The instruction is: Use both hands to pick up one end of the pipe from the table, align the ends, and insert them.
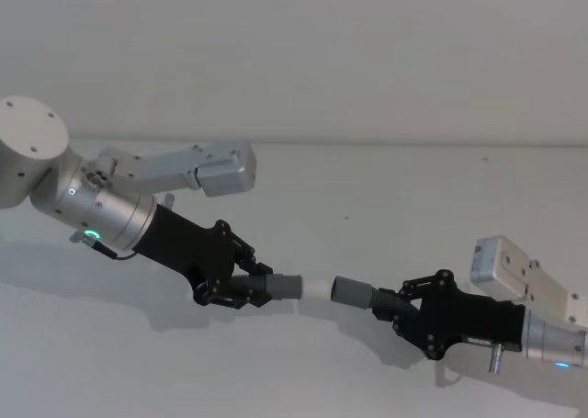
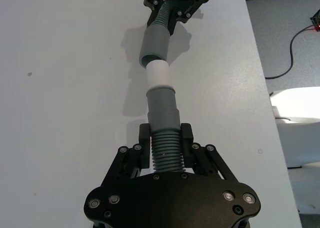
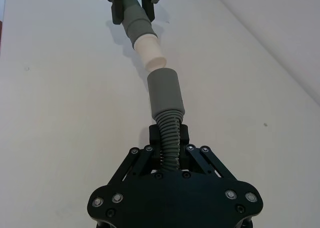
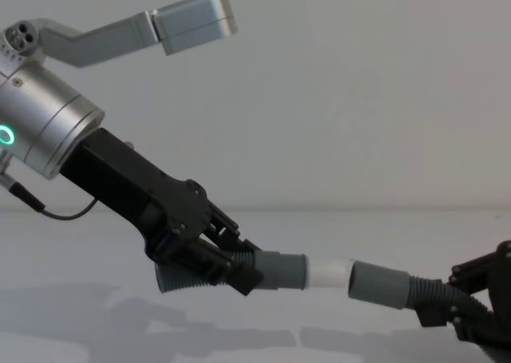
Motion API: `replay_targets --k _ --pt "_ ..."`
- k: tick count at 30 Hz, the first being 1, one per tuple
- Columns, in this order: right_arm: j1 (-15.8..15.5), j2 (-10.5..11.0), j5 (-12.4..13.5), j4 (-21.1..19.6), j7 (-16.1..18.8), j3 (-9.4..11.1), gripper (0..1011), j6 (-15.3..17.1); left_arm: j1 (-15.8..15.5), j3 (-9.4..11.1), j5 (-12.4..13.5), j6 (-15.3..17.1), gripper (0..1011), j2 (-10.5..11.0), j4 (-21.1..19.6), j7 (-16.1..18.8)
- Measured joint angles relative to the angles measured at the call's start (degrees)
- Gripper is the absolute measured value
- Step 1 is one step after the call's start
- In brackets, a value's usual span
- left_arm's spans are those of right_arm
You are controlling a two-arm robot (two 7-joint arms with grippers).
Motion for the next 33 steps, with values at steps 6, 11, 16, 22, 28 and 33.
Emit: replay_targets --k 6,11,16,22,28,33 --pt "-0.1 0.3 0.4 -0.4 0.0 -0.1 164 -0.3 -0.3 0.4 -0.1 0.0 338 -0.2 0.2 0.1" --pt "-0.3 0.9 1.0 -0.9 0.1 -0.1 164 -0.7 -0.5 0.7 -0.2 0.1 338 -0.3 0.4 0.3" --pt "-0.5 1.3 1.5 -1.1 0.2 -0.1 164 -1.1 -0.7 0.9 -0.2 0.2 338 -0.3 0.5 0.5" --pt "-0.8 2.0 2.1 -1.3 0.6 0.0 164 -1.5 -1.0 1.2 -0.3 0.5 338 -0.4 0.5 0.8" --pt "-1.0 2.5 2.3 -1.5 0.5 -0.1 164 -1.7 -1.3 1.6 -0.4 0.5 338 -0.6 0.5 0.9" --pt "-1.2 2.6 2.1 -1.6 -0.3 -0.3 164 -1.7 -1.4 1.8 -0.6 0.5 338 -0.6 0.3 1.1"
